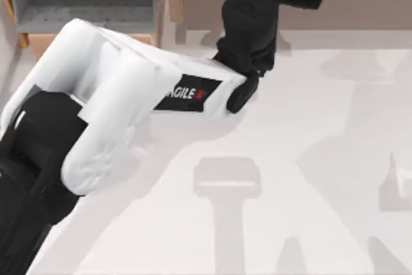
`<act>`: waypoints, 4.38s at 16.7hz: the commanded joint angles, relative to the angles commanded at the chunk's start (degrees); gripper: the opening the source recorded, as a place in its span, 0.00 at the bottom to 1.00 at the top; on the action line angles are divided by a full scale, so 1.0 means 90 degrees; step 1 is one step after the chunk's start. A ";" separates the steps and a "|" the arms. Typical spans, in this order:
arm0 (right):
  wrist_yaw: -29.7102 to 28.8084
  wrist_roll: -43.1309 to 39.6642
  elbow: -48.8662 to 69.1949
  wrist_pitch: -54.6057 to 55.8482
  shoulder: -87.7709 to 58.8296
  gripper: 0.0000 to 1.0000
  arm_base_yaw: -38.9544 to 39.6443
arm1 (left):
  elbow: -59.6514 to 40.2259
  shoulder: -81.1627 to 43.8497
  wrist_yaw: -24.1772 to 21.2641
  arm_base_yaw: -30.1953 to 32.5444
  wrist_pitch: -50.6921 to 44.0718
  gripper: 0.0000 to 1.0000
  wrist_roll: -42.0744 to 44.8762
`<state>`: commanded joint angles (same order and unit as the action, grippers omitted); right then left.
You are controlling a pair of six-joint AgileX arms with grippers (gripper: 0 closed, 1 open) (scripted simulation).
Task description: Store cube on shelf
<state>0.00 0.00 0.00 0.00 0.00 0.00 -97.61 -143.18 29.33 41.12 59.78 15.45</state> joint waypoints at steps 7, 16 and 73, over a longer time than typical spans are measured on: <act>0.0000 0.0000 0.0000 0.0000 0.0000 1.00 0.0000 | 0.3507 0.1326 -0.2063 -0.0743 0.1647 1.00 0.1804; 0.0000 0.0000 0.0000 0.0000 0.0000 1.00 0.0000 | 0.7570 0.2871 -0.5440 -0.4036 0.3154 1.00 0.4974; 0.0000 0.0000 0.0000 0.0000 0.0000 1.00 0.0000 | 0.6407 0.2555 -0.7144 -0.8203 0.2225 0.00 0.8350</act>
<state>0.00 0.00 0.00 0.00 0.00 0.00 -39.95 -120.18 -34.97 -32.71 79.80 90.59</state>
